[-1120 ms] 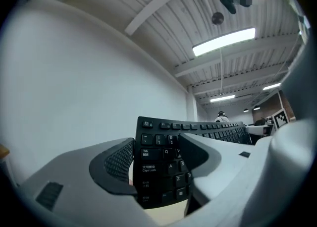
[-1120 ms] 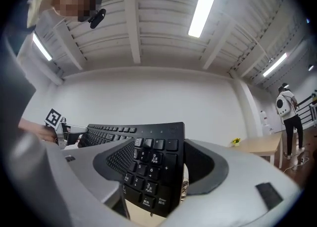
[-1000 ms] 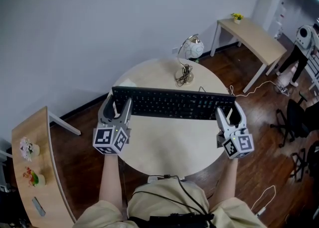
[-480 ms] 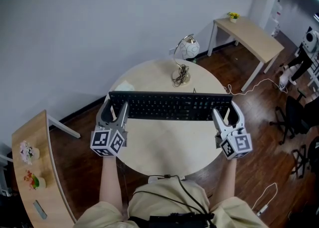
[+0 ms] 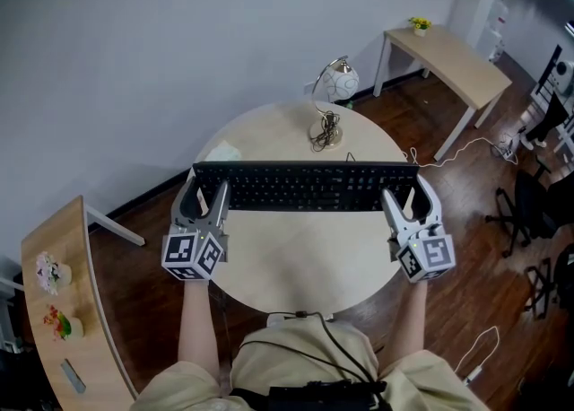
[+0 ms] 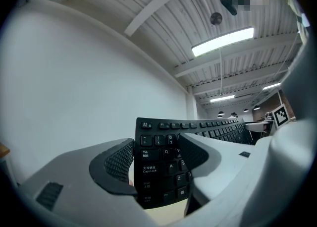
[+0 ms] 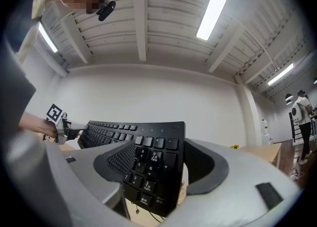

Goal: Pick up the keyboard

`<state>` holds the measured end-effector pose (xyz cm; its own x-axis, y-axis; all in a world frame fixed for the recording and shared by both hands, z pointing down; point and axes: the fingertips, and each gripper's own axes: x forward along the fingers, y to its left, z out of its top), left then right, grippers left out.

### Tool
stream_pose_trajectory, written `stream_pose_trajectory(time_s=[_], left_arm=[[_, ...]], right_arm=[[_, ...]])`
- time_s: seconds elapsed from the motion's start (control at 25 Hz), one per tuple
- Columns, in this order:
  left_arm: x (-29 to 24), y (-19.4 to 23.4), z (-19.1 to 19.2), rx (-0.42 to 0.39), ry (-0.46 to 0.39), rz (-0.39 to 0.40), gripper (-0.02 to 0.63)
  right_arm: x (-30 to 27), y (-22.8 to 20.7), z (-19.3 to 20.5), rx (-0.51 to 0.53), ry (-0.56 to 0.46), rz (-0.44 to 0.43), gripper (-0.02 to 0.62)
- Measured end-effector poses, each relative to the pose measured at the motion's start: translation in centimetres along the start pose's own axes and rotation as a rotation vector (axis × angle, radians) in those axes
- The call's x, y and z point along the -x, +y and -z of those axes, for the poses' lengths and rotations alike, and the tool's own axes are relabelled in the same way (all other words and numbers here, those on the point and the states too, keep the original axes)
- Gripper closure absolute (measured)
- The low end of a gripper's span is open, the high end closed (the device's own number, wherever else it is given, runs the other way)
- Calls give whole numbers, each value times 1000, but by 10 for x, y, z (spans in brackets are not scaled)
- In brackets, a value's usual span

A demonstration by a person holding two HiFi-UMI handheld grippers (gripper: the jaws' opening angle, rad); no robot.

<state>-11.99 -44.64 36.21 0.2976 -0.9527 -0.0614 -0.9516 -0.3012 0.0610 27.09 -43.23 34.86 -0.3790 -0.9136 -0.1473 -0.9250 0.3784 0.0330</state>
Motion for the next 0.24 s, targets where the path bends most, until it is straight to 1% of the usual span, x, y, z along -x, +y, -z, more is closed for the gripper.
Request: stream_pose_trajectory(time_s=[0.24], left_arm=[[2, 1, -1, 5, 4, 2, 327]], right_arm=[[1, 1, 0, -24, 7, -18, 276]])
